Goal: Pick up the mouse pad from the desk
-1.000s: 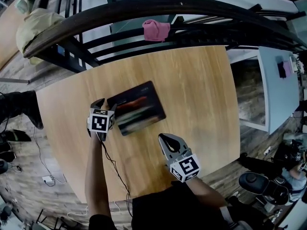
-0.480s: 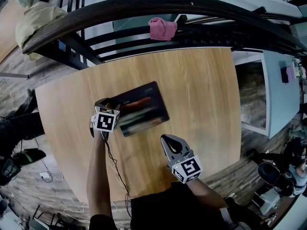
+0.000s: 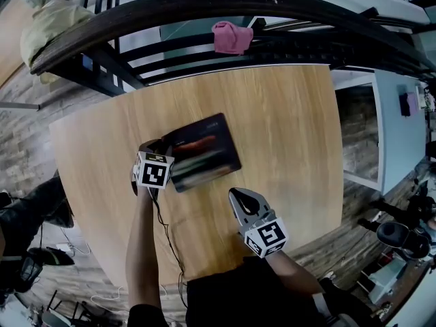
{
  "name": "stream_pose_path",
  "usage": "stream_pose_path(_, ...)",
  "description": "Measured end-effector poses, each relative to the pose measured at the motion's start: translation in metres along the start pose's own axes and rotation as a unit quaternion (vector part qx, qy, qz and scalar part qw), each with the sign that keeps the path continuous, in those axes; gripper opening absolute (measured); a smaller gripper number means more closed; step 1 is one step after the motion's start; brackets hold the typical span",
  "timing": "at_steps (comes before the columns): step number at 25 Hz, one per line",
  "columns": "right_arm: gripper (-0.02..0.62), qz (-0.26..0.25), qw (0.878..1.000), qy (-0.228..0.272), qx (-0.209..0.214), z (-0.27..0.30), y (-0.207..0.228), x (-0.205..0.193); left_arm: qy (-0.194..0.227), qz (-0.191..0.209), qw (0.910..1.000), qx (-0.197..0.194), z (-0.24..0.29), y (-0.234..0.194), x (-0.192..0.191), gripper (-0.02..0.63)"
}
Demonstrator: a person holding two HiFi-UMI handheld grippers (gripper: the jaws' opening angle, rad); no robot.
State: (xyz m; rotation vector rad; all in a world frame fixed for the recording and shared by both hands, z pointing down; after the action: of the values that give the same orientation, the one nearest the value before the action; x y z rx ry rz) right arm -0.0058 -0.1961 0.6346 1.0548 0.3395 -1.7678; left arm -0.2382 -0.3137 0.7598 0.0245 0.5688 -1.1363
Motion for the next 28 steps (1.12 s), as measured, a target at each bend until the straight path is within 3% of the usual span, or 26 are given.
stream_pose_path(12, 0.031, -0.013, 1.0, 0.008, -0.002, 0.001, 0.001, 0.008, 0.04, -0.021, 0.999, 0.008, 0.001, 0.009, -0.004, 0.066)
stream_pose_path(28, 0.031, -0.017, 1.0, 0.015, -0.004, -0.012, 0.001, 0.01, 0.079, -0.053, 0.9952, 0.022, -0.015, 0.02, -0.012, 0.048)
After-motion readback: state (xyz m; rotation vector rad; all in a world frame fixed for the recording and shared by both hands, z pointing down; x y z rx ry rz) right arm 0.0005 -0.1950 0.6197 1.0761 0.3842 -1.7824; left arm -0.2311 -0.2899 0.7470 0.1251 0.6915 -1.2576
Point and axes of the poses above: the fingertips, and each gripper's own axes: z forward along the fingers, y to its right, x out of its top, the point moved 4 cm from there along -z, backward along the fingers, and after that the axes turned 9 degrees about -x, right-handed, at the moved point
